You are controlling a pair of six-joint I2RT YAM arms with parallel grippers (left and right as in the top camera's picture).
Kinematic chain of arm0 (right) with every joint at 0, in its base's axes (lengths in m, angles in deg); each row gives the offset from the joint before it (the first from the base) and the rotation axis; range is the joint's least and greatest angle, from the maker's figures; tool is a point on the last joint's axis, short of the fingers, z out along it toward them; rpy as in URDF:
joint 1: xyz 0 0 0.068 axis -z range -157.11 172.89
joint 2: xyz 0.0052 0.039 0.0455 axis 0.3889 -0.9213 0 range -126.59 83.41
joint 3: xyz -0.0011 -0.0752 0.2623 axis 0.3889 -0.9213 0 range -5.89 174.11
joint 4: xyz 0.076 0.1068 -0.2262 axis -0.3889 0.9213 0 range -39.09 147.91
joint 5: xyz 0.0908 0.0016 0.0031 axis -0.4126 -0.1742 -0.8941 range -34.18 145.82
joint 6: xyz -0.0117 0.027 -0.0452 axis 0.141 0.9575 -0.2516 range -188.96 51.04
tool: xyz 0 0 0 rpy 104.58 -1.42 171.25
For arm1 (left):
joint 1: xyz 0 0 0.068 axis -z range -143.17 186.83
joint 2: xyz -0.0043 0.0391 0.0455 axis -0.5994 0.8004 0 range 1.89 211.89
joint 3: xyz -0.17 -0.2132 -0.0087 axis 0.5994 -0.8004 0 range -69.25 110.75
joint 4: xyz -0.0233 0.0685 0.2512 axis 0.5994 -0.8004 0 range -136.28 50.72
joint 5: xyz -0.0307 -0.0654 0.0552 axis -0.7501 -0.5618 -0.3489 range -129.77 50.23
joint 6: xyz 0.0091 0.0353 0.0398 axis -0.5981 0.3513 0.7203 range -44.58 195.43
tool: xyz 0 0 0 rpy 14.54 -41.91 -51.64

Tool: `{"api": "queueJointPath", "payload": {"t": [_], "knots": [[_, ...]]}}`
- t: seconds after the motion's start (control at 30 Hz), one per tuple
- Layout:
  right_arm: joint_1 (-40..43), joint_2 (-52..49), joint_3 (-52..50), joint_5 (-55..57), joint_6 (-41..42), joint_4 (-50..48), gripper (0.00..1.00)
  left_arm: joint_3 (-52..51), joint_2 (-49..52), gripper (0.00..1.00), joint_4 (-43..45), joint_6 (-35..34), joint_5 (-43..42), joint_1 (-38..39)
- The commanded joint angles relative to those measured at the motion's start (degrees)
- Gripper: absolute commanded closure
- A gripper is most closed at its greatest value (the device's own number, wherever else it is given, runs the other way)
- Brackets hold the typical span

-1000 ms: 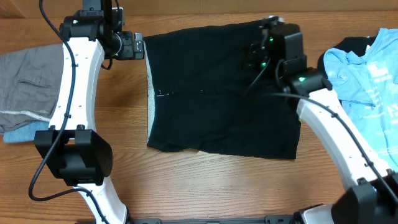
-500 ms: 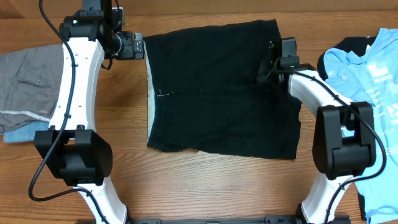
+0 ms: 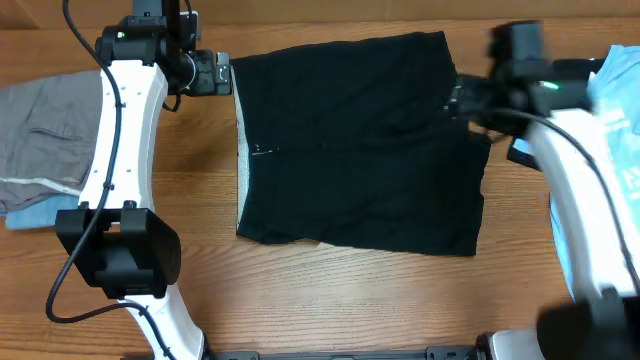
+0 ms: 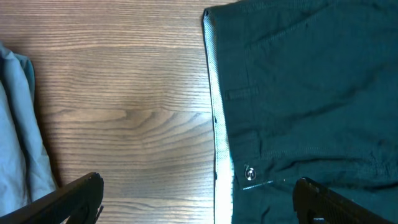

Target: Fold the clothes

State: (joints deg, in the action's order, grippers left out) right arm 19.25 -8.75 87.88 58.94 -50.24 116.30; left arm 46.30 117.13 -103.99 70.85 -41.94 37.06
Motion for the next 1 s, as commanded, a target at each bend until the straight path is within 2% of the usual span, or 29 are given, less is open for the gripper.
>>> {"api": "queueJointPath", "payload": {"t": [0.0,0.1,0.3,0.53,0.63,0.83,0.9,0.97], "knots": [[2.97,6.99,1.11,0.24,5.18,11.1,0.08,0.57,-0.2,0.0,0.22,-1.03,-0.61,-0.26],[4.59,9.03,0.55,0.22,9.62,21.7,0.07,0.57,-0.17,0.0,0.22,-1.03,-0.63,-0.26],[4.87,9.86,-9.42,-0.57,13.42,23.56,0.07,0.57,-0.2,0.0,0.24,-1.03,-0.63,-0.22],[5.01,10.29,-31.28,-4.28,23.02,10.1,0.12,0.57,-0.17,0.0,0.24,-1.03,-0.61,-0.24],[5.01,10.29,-39.19,-5.29,23.85,4.5,0.14,0.57,-0.2,0.0,0.24,-1.03,-0.63,-0.24],[5.73,10.29,-46.84,-5.77,24.83,-4.52,0.19,0.57,-0.17,0.0,0.24,-1.03,-0.63,-0.22],[6.6,10.29,-48.65,-5.62,24.85,-8.2,0.27,0.57,-0.17,0.0,0.24,-1.03,-0.63,-0.24],[7.39,10.29,-50.47,-5.79,26.49,-10.78,0.29,0.57,-0.17,0.0,0.24,-1.03,-0.63,-0.22]]}}
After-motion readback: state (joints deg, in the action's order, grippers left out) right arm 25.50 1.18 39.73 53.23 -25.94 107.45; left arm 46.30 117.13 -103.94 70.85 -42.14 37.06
